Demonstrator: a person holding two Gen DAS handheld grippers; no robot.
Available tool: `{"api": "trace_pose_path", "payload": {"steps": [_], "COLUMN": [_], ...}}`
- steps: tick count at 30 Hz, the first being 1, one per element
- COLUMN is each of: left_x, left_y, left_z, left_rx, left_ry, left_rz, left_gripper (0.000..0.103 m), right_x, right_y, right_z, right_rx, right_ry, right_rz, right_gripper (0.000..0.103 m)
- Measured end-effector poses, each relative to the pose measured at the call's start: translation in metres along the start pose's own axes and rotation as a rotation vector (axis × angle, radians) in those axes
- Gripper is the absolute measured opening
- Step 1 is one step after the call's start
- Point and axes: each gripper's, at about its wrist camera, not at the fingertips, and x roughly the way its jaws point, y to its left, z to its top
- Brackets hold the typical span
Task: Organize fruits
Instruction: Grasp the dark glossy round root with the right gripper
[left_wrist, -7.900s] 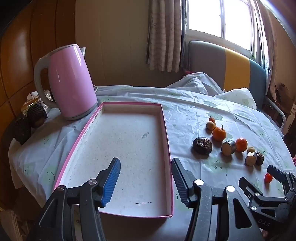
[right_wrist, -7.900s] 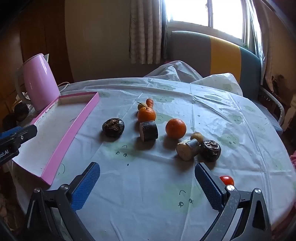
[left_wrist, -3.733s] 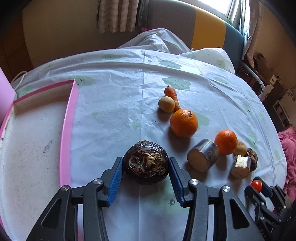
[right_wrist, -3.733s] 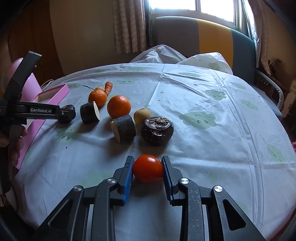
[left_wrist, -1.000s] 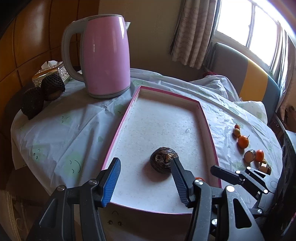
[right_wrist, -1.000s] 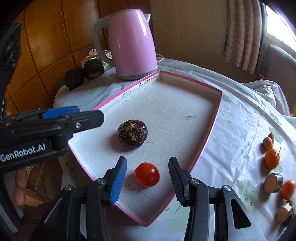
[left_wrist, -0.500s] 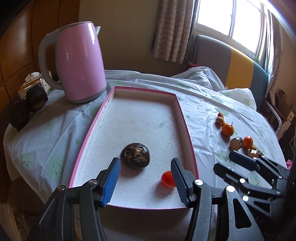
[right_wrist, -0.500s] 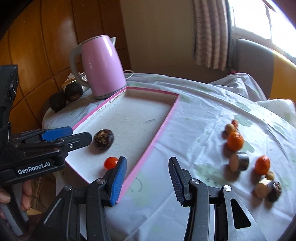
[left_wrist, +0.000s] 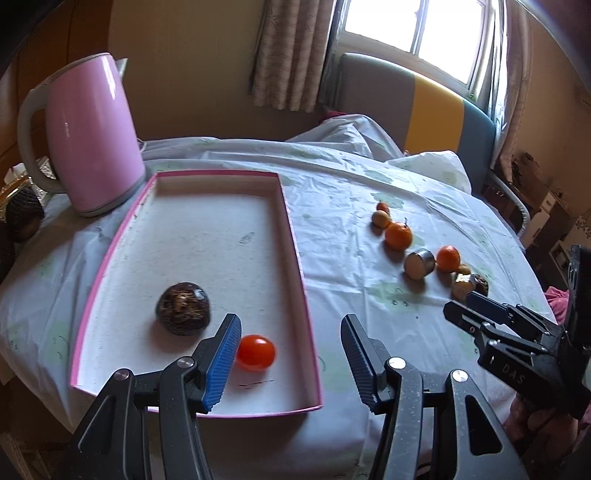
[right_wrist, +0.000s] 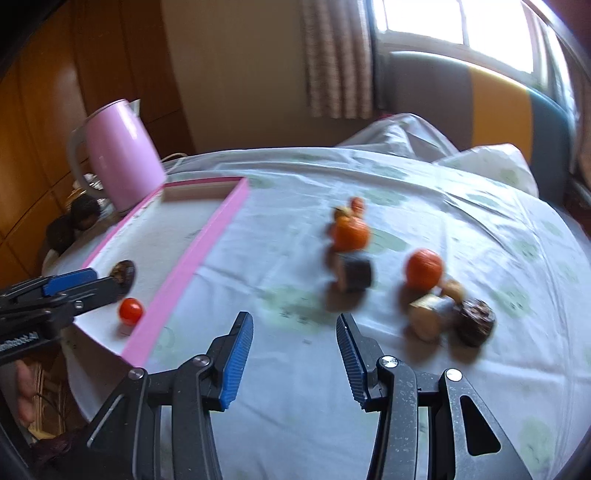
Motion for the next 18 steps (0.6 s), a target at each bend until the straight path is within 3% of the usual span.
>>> {"api": "trace_pose_path", "payload": {"steps": [9,15,18], "left_x": [0.012,0.02,0.022], "left_y": [-0.027,-0.046,-0.052], "left_z": [-0.001,-0.003,-0.003], "left_rx": [0.089,0.143,0.162], "left_ry": [0.041,0.068,0.077], "left_rz": [-0.01,-0.039,-0.056], "left_gripper": [0.057,0.057,0.057], "right_x": [-0.007,-0.005,-0.004], "right_y": [-0.078,-0.097,-0.103], "right_z": [-0.011,-0.017,-0.018], "right_rx": [0.184,0.212,0.213], "right_ry": [0.003,0.006,0.005], "right_rz": [-0.135,-0.181,-0.194], "right_gripper": [0.048,0.048,0.042]}}
